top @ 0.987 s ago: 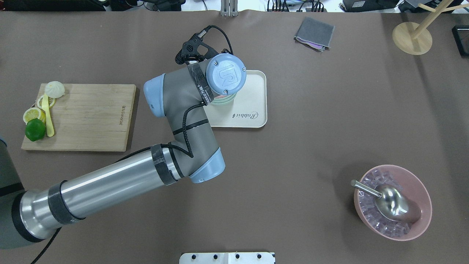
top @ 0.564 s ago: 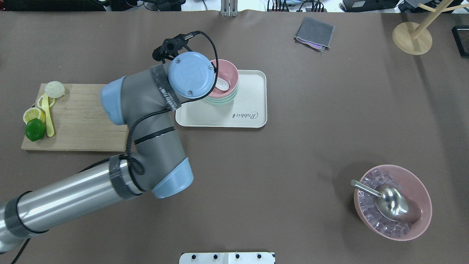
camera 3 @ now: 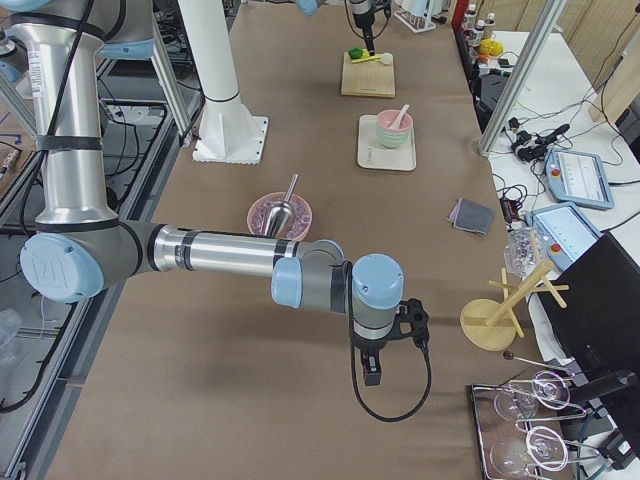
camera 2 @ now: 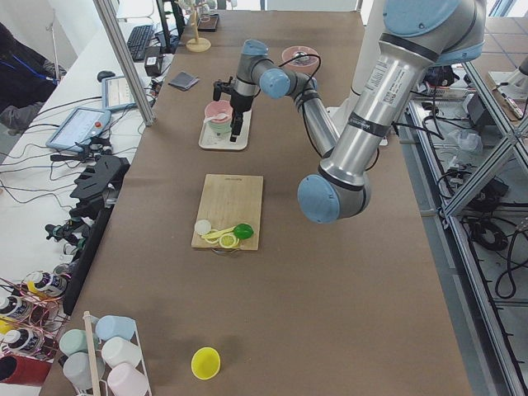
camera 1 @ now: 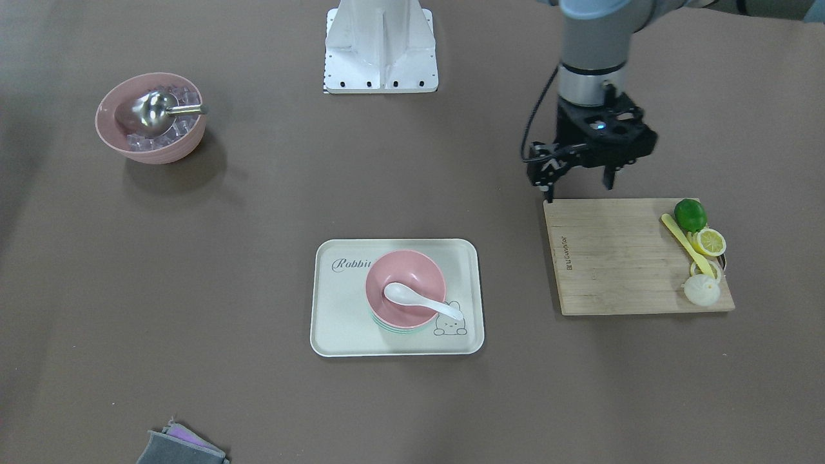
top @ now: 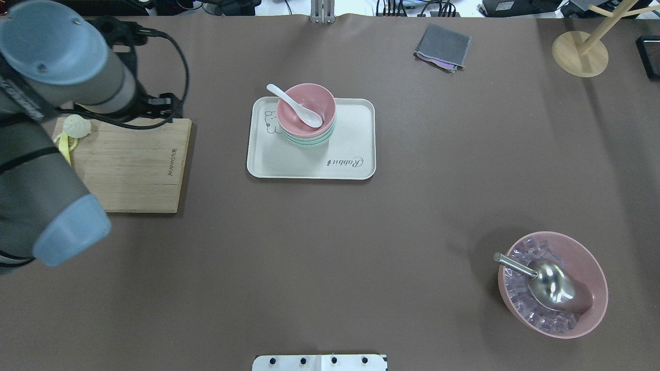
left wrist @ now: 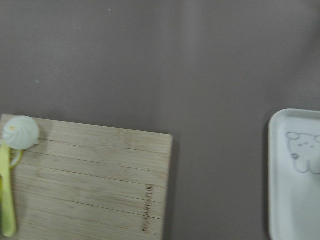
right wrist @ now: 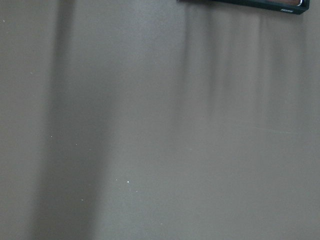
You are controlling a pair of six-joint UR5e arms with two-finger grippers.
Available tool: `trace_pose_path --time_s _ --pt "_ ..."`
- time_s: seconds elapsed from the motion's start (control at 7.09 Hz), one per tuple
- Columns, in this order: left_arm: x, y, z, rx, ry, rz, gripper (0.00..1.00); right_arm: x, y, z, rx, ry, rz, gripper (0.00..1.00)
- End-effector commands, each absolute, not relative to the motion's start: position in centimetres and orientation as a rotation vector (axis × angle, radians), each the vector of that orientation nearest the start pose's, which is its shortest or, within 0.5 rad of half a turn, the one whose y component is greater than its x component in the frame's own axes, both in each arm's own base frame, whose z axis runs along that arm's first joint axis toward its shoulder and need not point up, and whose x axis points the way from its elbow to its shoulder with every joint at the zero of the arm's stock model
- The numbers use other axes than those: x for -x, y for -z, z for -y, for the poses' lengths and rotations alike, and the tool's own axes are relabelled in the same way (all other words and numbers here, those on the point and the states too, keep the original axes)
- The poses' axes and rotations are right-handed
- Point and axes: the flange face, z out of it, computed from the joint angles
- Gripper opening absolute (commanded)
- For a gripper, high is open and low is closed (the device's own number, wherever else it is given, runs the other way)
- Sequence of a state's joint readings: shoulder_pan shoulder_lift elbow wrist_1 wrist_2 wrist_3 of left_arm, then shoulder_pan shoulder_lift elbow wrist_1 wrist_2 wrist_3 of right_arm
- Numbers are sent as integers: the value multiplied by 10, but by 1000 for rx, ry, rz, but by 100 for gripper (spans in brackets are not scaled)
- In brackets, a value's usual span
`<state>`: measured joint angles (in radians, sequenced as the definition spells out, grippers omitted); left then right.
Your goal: Stack pink bowl on green and place spoon
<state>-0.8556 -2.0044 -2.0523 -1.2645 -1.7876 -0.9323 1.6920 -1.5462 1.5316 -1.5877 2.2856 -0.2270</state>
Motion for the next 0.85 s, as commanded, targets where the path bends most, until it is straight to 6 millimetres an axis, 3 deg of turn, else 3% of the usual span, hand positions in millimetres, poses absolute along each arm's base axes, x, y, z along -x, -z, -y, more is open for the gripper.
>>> trace_pose_path --time_s 0.0,0.28,0.42,0.56,0.71 --pt "-158 -339 506 -229 -60 -553 98 -128 -672 488 -93 90 710 100" --pt "-30 -423 510 -197 -201 -575 98 -128 -670 489 -96 89 709 100" --pt "24 -478 505 -182 -250 -625 98 -128 -669 490 -97 90 709 100" --pt "62 -534 493 -181 -244 -676 98 -128 -669 492 -97 90 709 100" --pt "72 -580 466 -187 -225 -694 98 -128 -669 492 -99 90 710 100"
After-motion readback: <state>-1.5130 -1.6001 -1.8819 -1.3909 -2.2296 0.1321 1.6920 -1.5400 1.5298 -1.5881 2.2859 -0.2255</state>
